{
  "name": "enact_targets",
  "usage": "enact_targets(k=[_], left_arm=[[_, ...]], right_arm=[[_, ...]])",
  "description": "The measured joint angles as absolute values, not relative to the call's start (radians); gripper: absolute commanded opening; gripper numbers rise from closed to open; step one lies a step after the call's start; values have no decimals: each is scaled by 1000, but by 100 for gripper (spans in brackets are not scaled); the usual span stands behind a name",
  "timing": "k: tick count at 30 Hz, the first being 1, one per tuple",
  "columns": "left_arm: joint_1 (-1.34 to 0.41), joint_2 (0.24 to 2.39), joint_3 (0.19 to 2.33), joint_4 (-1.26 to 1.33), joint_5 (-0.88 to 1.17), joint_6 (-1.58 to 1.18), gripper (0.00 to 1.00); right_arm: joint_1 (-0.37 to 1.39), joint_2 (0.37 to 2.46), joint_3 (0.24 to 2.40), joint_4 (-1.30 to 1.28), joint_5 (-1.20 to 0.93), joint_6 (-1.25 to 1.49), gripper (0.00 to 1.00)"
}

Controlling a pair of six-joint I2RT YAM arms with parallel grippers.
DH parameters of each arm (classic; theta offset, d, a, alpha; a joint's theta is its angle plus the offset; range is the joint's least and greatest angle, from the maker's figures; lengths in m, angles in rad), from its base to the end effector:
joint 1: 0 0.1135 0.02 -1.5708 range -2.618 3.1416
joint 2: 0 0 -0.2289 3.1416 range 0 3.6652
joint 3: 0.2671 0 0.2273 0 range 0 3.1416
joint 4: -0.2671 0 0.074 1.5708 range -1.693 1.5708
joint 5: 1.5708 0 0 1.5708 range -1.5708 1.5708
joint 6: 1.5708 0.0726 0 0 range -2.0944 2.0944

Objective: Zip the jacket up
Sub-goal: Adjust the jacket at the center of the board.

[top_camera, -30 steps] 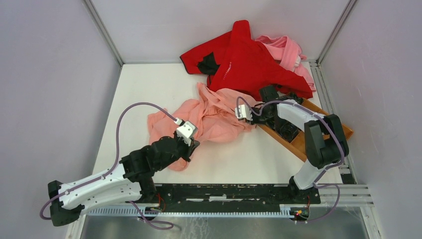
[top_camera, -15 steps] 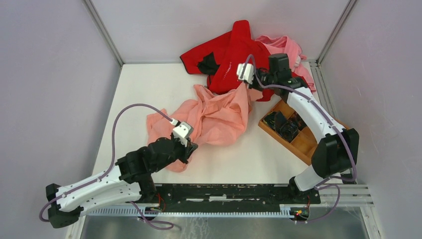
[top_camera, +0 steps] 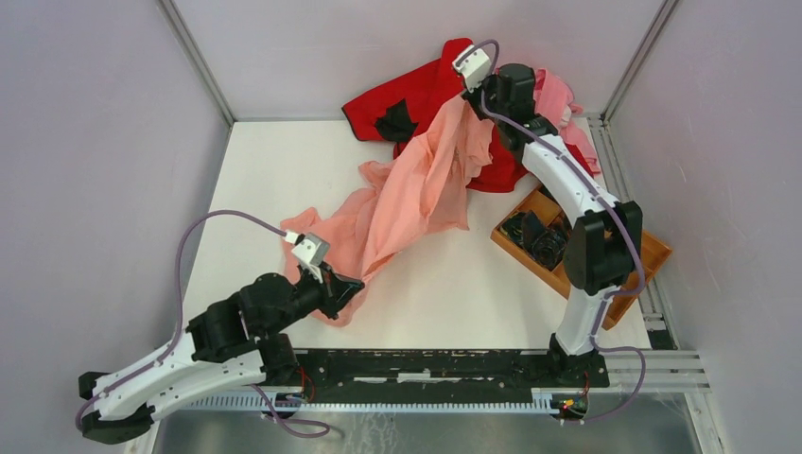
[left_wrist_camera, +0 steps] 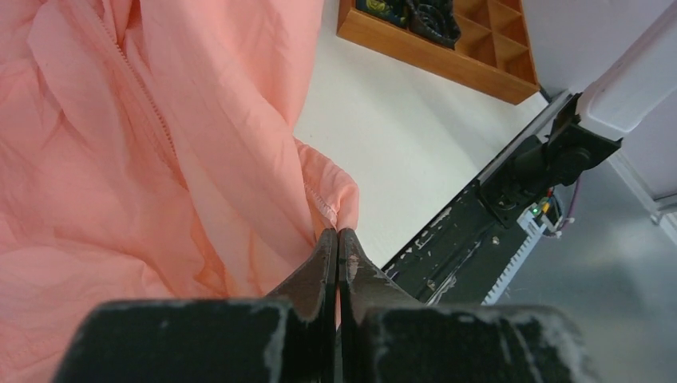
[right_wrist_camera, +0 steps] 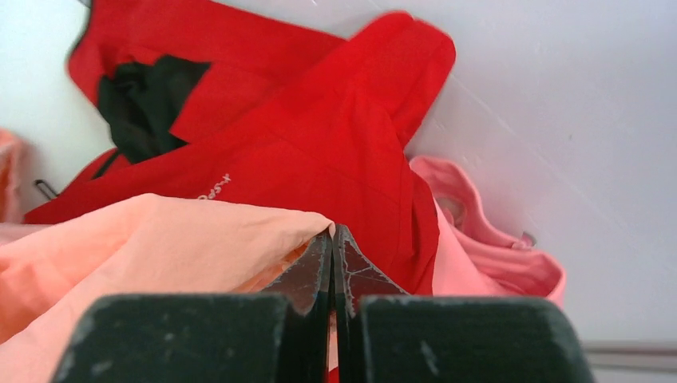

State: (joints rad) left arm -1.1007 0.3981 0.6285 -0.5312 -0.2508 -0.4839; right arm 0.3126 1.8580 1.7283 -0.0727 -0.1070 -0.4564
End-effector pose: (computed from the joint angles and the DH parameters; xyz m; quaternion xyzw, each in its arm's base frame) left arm 0.0825 -0.1225 0.2679 0.1718 0.7836 -0.3483 0.4850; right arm 0.4289 0.1467 0.3348 -0.3216 0.7046 -0.0040 0.6325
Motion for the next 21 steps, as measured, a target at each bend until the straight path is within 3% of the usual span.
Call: enact_targets(k=[9, 15, 17, 21], left_arm=[[-1101, 272, 629, -586, -251, -593, 2], [-1101, 354, 579, -537, -183, -638, 2], [-1101, 461, 570, -525, -168, -640, 13], [-1101, 635, 578, -537, -190, -635, 50]], right_arm=[[324, 1929, 1719, -38, -1, -398, 0], [336, 1929, 1718, -26, -76, -387, 0], [345, 1929, 1718, -26, -105, -387, 2], [378, 1929, 1707, -29, -154, -393, 18]])
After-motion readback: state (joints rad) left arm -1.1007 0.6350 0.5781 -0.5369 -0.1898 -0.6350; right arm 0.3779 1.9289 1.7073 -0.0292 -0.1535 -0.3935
